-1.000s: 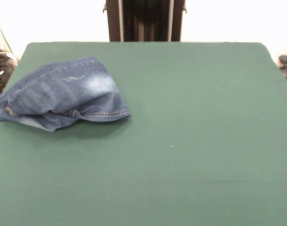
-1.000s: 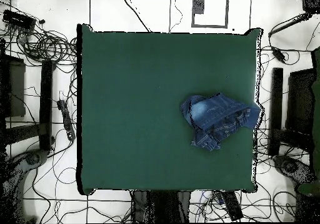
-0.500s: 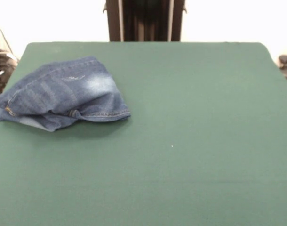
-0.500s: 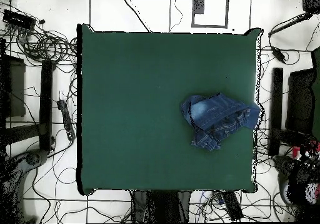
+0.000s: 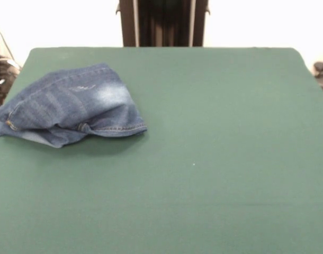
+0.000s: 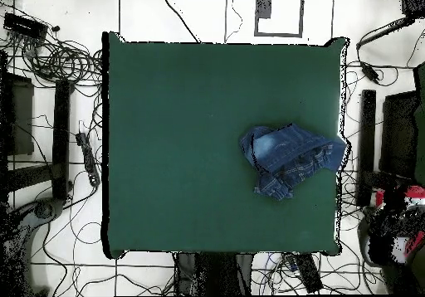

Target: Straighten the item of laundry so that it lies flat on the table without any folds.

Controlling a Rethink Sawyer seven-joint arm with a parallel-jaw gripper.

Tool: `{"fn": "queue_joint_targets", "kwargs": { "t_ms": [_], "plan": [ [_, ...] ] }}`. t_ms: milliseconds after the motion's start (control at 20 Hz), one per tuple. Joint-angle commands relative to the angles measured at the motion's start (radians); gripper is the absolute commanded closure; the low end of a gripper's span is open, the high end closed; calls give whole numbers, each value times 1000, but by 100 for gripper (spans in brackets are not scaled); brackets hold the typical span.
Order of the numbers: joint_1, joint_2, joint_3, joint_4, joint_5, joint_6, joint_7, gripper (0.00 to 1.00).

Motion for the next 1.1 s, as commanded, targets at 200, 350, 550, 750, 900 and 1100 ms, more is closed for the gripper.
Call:
{"fn": "queue_joint_targets", "kwargs": {
  "t_ms": [200,350,550,750,900,1100],
  "plan": [
    [9,75,57,223,89,-38,159,0],
    [10,84,48,212,75,-32,151,0],
    [12,112,46,221,72,-71,168,0],
    [18,134,46,224,71,-110,183,0],
    [27,153,40,223,70,-132,200,0],
    [48,181,15,203,63,-123,221,0]
  ]
}}
